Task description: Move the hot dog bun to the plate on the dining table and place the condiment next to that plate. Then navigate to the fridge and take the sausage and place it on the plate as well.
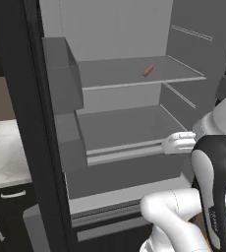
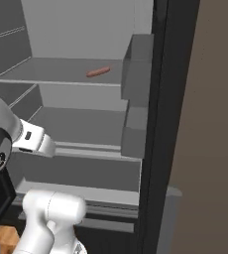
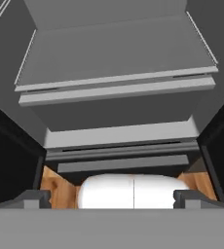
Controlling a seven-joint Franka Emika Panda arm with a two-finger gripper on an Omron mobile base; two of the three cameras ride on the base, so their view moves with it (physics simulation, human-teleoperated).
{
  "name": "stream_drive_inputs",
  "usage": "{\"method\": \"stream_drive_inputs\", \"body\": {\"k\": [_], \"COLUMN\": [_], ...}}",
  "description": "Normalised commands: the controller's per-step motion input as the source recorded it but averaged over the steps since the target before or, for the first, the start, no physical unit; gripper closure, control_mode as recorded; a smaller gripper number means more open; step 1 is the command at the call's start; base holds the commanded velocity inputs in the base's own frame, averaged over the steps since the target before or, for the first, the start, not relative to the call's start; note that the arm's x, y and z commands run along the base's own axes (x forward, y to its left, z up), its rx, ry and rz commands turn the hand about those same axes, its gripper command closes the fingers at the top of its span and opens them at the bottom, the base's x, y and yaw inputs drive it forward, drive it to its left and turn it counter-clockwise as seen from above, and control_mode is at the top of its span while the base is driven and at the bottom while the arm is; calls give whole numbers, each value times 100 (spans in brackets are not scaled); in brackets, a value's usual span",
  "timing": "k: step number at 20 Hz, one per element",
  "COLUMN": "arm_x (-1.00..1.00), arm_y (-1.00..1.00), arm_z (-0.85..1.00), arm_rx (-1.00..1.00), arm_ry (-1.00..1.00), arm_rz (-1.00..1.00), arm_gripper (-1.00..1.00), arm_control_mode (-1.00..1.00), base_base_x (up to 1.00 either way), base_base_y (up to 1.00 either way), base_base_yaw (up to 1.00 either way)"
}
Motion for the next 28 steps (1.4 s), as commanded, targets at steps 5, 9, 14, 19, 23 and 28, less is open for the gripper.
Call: {"method": "stream_drive_inputs", "body": {"k": [5,9,14,19,23,28], "arm_x": [0,0,35,35,41,71], "arm_y": [0,0,-4,-2,-6,-4], "arm_z": [0,0,60,88,46,2], "arm_rx": [0,0,-4,-3,-6,-6], "arm_ry": [0,0,0,0,-1,-6], "arm_rz": [0,0,-6,-9,-14,-14], "arm_gripper": [-100,-100,-100,-100,-100,-100], "arm_control_mode": [100,100,-100,-100,-100,-100], "base_base_x": [78,65,0,0,0,0], "base_base_y": [0,0,0,0,0,0], "base_base_yaw": [-22,-16,0,0,0,0]}}
